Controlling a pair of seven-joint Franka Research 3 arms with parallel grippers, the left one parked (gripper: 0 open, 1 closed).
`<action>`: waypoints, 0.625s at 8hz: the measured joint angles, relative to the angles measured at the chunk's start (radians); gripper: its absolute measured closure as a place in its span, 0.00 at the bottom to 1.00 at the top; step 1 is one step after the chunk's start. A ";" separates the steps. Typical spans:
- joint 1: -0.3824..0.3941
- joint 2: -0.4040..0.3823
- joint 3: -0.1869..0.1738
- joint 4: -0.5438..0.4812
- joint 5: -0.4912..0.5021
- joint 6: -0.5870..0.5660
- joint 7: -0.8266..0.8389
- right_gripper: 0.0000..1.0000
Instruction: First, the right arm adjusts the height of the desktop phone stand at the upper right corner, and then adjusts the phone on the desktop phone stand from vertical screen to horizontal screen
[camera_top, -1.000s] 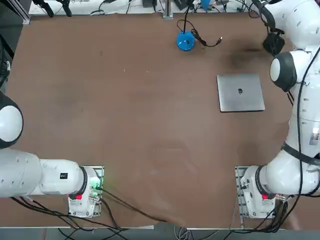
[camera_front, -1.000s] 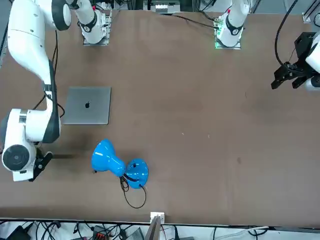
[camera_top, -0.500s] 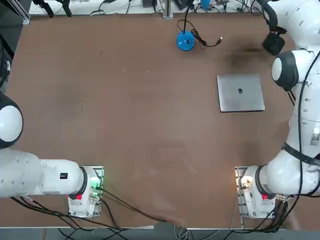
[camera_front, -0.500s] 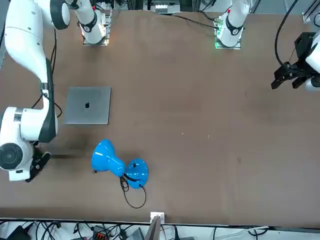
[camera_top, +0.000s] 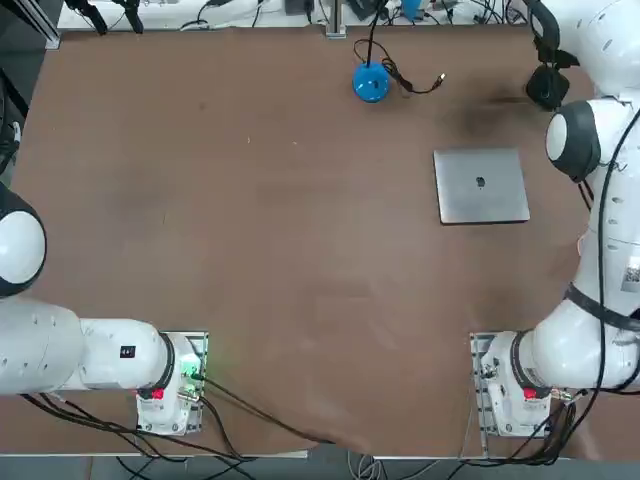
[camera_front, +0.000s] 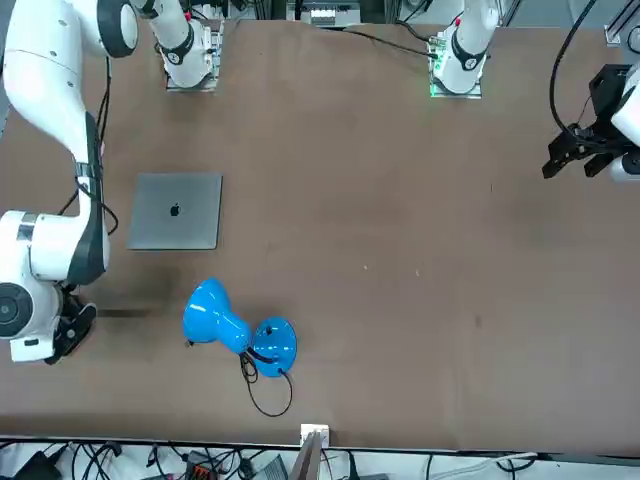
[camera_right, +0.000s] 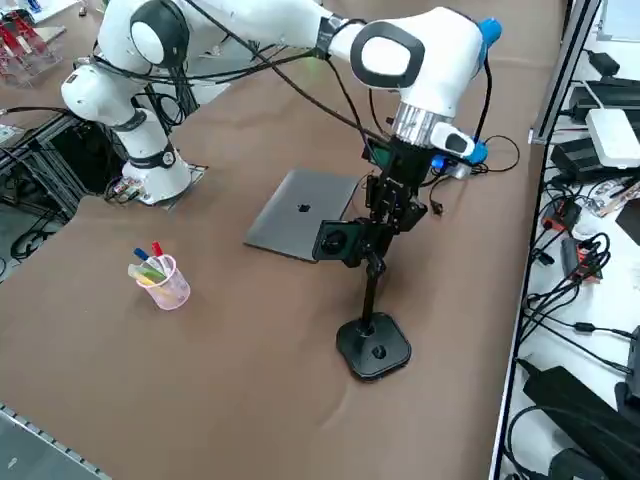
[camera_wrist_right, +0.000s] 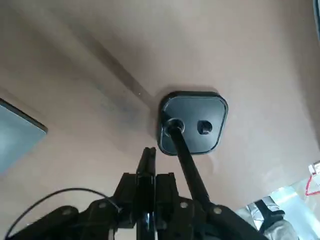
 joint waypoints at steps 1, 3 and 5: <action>-0.007 -0.006 -0.001 0.000 0.025 0.004 -0.002 0.82; -0.024 -0.016 -0.001 0.002 0.080 0.010 -0.007 0.82; -0.042 -0.027 -0.002 0.002 0.123 0.019 -0.020 0.82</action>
